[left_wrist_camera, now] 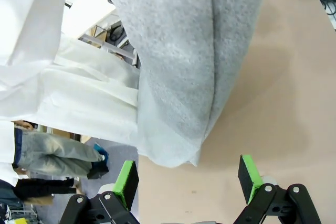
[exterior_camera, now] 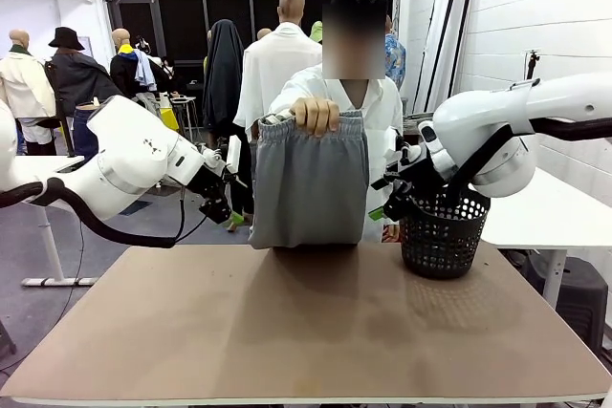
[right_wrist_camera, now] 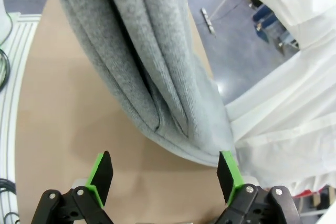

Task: Fold the training pants.
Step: Grab both ends of the Training pants handed by a person.

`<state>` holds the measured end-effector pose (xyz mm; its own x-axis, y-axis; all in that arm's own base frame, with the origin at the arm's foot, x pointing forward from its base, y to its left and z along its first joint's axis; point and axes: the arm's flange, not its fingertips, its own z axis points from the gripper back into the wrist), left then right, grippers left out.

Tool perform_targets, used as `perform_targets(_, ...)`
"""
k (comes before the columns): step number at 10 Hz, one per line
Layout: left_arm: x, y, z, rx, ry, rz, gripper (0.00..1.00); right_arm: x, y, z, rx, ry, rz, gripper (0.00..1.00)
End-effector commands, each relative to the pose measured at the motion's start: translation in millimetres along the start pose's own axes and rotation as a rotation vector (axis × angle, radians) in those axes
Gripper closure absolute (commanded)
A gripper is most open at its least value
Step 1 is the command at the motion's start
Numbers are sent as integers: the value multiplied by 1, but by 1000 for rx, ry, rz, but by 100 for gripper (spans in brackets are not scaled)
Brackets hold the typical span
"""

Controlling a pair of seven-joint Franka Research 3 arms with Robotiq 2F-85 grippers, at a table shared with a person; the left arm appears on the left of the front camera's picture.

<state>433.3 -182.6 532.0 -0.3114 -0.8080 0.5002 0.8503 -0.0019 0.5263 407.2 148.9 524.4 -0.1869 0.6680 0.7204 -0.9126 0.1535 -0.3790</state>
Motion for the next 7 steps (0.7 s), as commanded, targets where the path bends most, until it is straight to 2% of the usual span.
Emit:
perform_targets(1,-5,2,-9,14,-67,-15,0,-6,-13,-9,22,-71,16,0)
perform_targets(7,5,0,-16,14,-240,-15,0,0,-16,-20,38,-154,52,0)
